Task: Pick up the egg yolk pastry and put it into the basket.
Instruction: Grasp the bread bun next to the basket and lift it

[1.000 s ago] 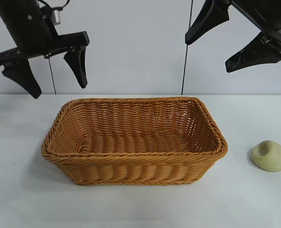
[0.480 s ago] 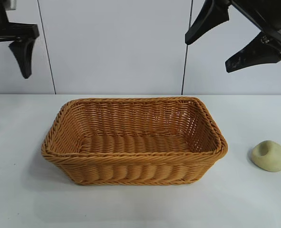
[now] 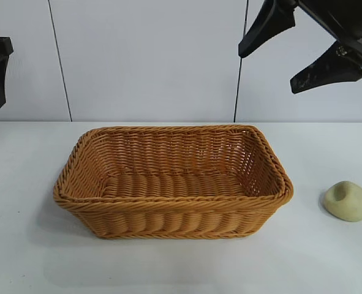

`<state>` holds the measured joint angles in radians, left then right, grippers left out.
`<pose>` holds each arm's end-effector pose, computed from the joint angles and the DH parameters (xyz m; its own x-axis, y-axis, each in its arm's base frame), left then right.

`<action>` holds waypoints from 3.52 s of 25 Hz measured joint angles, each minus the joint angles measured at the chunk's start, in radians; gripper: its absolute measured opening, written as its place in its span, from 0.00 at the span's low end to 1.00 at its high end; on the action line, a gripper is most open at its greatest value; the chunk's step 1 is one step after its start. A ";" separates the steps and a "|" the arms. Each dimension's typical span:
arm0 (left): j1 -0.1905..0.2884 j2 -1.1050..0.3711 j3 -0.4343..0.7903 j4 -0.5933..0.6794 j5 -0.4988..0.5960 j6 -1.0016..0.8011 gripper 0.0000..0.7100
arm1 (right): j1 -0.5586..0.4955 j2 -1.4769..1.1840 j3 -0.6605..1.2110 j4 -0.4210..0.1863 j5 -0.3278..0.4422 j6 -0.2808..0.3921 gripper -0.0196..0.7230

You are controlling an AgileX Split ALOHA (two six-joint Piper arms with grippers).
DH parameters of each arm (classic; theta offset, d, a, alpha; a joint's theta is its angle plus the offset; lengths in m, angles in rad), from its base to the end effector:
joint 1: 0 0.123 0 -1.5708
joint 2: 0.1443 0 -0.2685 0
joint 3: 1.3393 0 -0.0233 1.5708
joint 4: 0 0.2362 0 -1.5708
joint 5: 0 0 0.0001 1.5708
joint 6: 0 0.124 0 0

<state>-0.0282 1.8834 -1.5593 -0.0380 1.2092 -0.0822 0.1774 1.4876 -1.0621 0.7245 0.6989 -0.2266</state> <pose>0.3686 -0.0148 0.2082 -0.9904 -0.0675 -0.1207 -0.0623 0.9970 -0.0470 0.3023 0.1080 0.2467 -0.8708 0.1752 -0.4593 -0.1142 0.8367 0.5357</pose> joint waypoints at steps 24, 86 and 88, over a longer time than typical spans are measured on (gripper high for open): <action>0.000 -1.213 0.995 -0.001 -0.119 0.021 0.92 | 0.000 0.000 0.000 0.000 0.007 0.000 0.87; 0.000 -1.886 1.064 -0.001 -0.139 0.022 0.92 | -0.166 0.547 -0.140 -0.681 0.099 0.300 0.27; 0.000 -1.886 1.064 -0.001 -0.139 0.022 0.92 | -0.166 0.545 -0.140 -0.681 0.104 0.300 0.26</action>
<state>-0.0282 -0.0024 -0.4952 -0.0390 1.0699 -0.0599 0.0119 2.0331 -1.2025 0.0430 0.8024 0.0732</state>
